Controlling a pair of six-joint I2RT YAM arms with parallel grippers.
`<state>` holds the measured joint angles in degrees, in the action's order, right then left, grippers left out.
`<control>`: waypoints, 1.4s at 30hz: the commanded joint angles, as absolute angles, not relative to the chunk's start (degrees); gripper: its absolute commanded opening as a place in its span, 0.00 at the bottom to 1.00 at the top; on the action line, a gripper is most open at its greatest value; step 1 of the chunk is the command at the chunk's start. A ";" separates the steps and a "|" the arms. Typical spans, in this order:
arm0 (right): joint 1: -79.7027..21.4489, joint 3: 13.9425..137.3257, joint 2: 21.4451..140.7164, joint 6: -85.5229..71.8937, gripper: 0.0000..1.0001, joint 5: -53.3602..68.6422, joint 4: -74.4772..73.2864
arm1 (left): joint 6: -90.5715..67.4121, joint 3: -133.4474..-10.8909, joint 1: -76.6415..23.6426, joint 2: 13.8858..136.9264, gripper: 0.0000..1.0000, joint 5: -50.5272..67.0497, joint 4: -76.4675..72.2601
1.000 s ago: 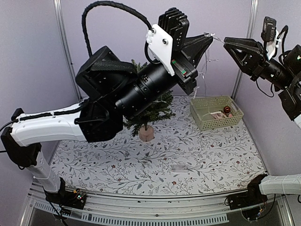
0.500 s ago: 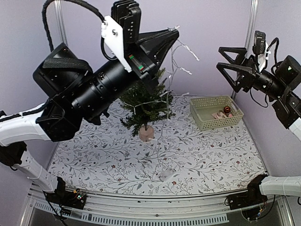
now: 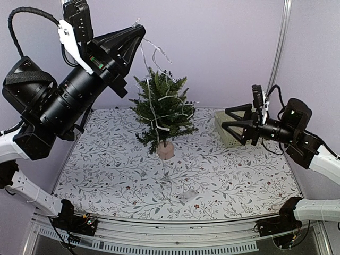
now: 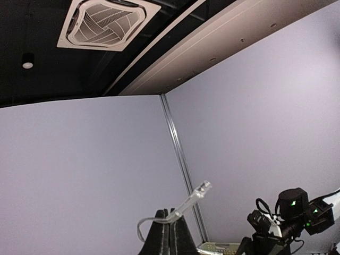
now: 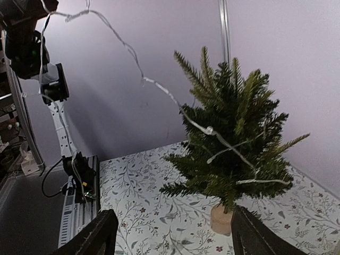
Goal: Decorate the small christmas tree
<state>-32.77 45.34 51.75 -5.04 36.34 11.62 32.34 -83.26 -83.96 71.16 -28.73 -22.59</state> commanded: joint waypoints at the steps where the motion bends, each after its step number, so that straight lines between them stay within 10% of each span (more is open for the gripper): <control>1: -42.21 40.16 54.20 -1.65 0.76 30.46 15.35 | 31.68 -81.09 -84.85 69.06 0.00 -32.08 -22.47; 37: -65.08 40.10 108.38 5.91 0.65 31.27 54.74 | 33.75 -78.78 -85.07 66.45 0.00 -35.27 -23.12; 42: -65.80 39.58 108.98 5.02 0.32 30.92 55.46 | 32.68 -77.98 -85.08 65.72 0.00 -39.06 -22.42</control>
<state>-64.73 39.16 108.66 6.39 30.33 52.45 33.04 -78.98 -84.12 67.26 -35.22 -22.20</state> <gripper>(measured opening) 0.457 0.017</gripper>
